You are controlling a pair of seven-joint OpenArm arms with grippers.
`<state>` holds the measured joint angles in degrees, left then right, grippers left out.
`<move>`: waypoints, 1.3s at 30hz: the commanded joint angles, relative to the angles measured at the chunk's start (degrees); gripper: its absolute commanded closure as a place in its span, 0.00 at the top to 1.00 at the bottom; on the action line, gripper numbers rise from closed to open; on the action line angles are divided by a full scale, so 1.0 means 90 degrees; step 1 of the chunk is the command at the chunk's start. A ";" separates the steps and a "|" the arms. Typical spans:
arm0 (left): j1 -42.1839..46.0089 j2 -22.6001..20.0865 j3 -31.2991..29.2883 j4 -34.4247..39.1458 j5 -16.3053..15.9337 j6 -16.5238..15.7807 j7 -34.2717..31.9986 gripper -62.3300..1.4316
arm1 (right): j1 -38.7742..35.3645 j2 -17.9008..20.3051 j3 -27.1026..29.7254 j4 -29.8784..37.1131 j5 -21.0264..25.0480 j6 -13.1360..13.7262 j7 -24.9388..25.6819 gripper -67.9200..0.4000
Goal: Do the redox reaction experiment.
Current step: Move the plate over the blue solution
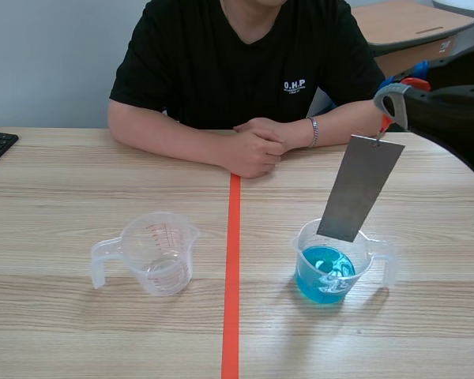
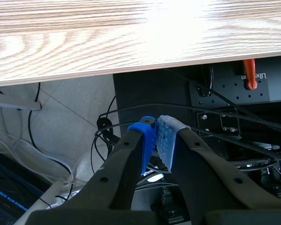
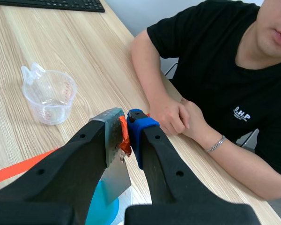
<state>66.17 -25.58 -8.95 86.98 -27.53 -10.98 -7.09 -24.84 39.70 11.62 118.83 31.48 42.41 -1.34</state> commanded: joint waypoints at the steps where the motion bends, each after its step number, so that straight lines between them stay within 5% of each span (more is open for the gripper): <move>1: 0.0039 0.0017 -0.0012 0.0085 -0.0036 -0.0029 -0.0046 0.10 | 0.0073 0.0107 0.0051 0.0036 0.0075 0.0034 0.0143 0.03; 22: 0.0056 -0.0158 -0.0012 0.0102 -0.0012 -0.0058 -0.0044 0.10 | 0.0078 0.0119 0.0049 0.0036 -0.0027 0.0034 0.0138 0.03; 27: 0.0056 -0.0736 -0.0012 0.0299 -0.0015 -0.0568 -0.0068 0.10 | 0.0078 0.0117 0.0049 0.0036 -0.0051 0.0034 0.0136 0.03; 33: -0.0109 -0.1710 -0.0012 0.0678 -0.0015 -0.0663 -0.0087 0.10 | 0.0078 0.0117 0.0049 0.0036 -0.0095 0.0034 0.0138 0.03; 39: -0.0738 -0.2676 -0.0005 0.0690 -0.0036 -0.1161 -0.0049 0.10 | 0.0078 0.0119 0.0049 0.0036 -0.0143 0.0034 0.0136 0.03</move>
<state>60.20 -49.19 -8.95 92.73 -27.51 -20.51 -6.94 -24.80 39.72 11.62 118.83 29.80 42.41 -1.34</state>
